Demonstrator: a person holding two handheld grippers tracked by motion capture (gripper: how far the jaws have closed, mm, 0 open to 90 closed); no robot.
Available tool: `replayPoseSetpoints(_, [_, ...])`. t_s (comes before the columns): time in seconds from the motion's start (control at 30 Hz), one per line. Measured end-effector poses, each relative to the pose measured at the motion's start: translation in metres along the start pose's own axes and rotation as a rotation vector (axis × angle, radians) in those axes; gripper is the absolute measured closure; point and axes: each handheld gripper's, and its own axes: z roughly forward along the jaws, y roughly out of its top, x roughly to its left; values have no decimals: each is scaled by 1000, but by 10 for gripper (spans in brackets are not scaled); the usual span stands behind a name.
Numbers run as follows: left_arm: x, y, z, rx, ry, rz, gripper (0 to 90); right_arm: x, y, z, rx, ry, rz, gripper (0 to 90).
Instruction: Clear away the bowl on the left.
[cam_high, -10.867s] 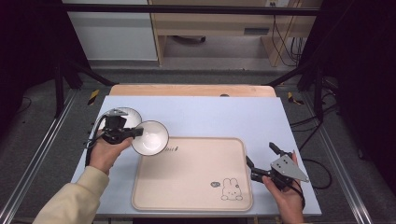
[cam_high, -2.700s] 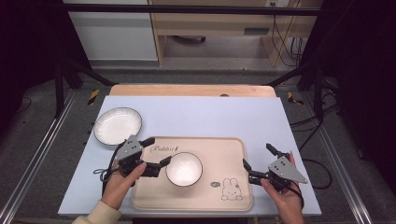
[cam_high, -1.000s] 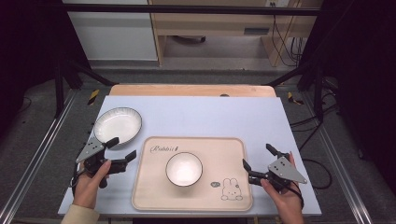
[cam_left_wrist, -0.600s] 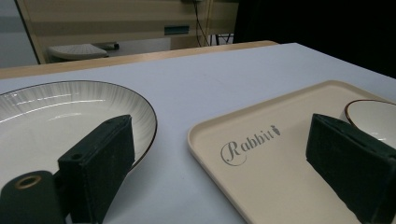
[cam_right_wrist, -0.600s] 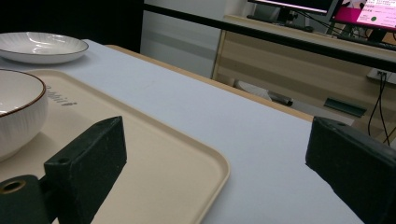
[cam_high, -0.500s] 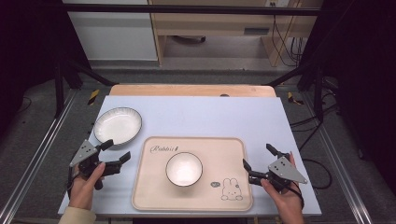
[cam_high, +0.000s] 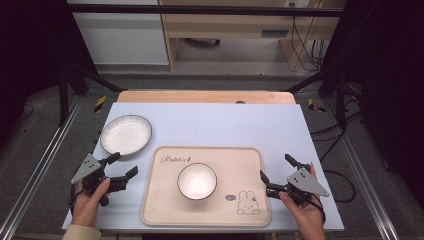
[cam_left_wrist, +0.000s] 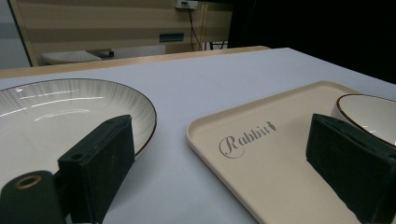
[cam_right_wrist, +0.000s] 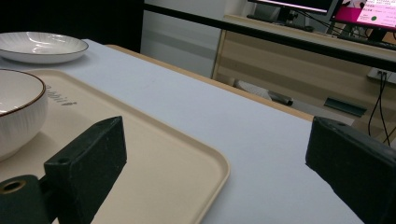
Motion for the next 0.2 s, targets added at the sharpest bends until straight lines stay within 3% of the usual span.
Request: replayPoseSetpoints(0.2, [-3, -2, 2, 11, -16, 7, 79, -1, 0, 0, -4, -1, 0, 54])
